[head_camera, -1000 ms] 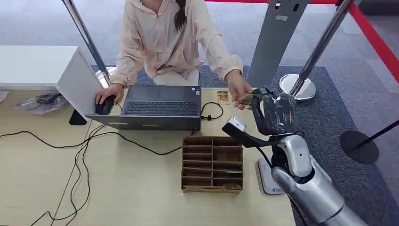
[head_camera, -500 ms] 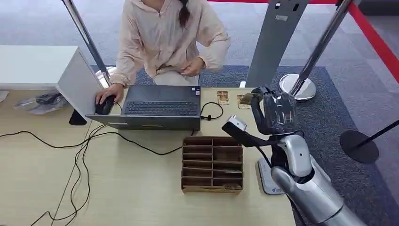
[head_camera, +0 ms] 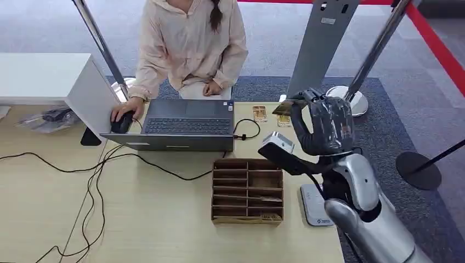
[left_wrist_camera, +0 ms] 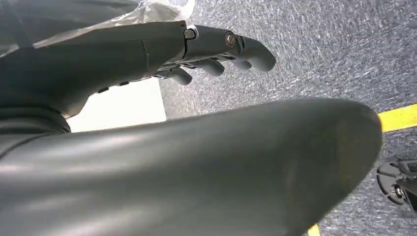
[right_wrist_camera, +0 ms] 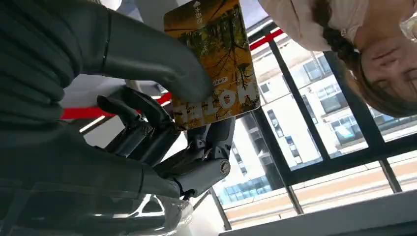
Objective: Pass the card to the sensor for recognition and then transmit it.
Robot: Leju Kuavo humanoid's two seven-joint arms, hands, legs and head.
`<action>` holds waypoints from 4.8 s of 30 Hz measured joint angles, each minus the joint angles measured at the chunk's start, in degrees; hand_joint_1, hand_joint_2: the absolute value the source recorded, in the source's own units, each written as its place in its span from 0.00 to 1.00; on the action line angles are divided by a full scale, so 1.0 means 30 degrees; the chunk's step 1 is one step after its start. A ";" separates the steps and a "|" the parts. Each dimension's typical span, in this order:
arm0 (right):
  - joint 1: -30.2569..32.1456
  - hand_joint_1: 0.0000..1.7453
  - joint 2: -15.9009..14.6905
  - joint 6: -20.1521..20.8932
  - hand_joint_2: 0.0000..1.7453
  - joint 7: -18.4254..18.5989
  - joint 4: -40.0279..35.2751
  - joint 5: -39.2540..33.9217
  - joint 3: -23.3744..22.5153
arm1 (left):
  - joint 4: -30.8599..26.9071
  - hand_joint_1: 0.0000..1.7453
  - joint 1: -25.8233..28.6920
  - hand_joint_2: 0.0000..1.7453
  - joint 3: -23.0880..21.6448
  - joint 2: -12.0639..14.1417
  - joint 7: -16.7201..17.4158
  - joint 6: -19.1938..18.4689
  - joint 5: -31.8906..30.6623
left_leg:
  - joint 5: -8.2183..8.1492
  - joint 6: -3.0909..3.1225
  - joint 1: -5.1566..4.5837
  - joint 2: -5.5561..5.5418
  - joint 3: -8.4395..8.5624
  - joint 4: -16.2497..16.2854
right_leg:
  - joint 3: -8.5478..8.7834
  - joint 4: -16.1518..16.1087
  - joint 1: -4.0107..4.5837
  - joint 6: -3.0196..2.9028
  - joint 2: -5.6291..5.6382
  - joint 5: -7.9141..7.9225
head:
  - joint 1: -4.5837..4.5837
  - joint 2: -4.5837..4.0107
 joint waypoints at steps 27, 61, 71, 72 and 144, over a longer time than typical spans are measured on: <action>0.3648 1.00 -0.1581 -0.1076 1.00 0.0662 -0.1991 0.1282 -0.1478 | 0.0022 0.00 0.0012 0.00 0.0022 0.0000 0.0248 0.0248 0.0269 | -0.0002 0.0000 -0.0002 -0.0003 0.0002 0.0001 | 0.0001 -0.0005 -0.0001 0.0000 0.0000 0.0000 | 0.0000 0.0007; 0.8301 1.00 -0.2988 -0.3795 1.00 0.1042 0.2426 -0.0809 -0.4502 | 0.0022 0.00 0.0028 0.00 0.0131 0.0000 0.0481 0.0656 0.0685 | -0.0002 0.0000 -0.0004 -0.0001 0.0009 0.0001 | 0.0001 -0.0007 -0.0002 0.0000 0.0001 0.0000 | 0.0000 0.0000; 0.9074 1.00 -0.3199 -0.2748 1.00 0.1035 0.2877 -0.3109 -0.4874 | 0.0022 0.00 0.0033 0.00 0.0204 0.0000 0.0525 0.0846 0.0845 | -0.0001 0.0001 -0.0003 0.0001 0.0006 0.0000 | 0.0002 -0.0007 -0.0002 0.0000 0.0001 0.0000 | 0.0000 0.0000; 0.9110 1.00 -0.3258 -0.2307 1.00 0.1034 0.2884 -0.3520 -0.4867 | 0.0029 0.00 0.0028 0.00 0.0204 0.0000 0.0525 0.0853 0.0860 | -0.0001 0.0001 -0.0006 0.0001 0.0008 0.0000 | 0.0003 -0.0007 -0.0004 0.0000 0.0001 0.0000 | -0.0007 0.0007; 0.8087 1.00 -0.5501 0.3272 1.00 0.2375 0.2134 -0.6498 -0.0794 | 0.0022 0.00 0.0031 0.00 0.0211 0.0160 0.0030 0.0962 0.0386 | -0.0001 0.0001 -0.0012 0.0000 0.0019 -0.0001 | 0.0023 -0.0005 -0.0009 0.0001 0.0000 0.0001 | -0.0007 0.0000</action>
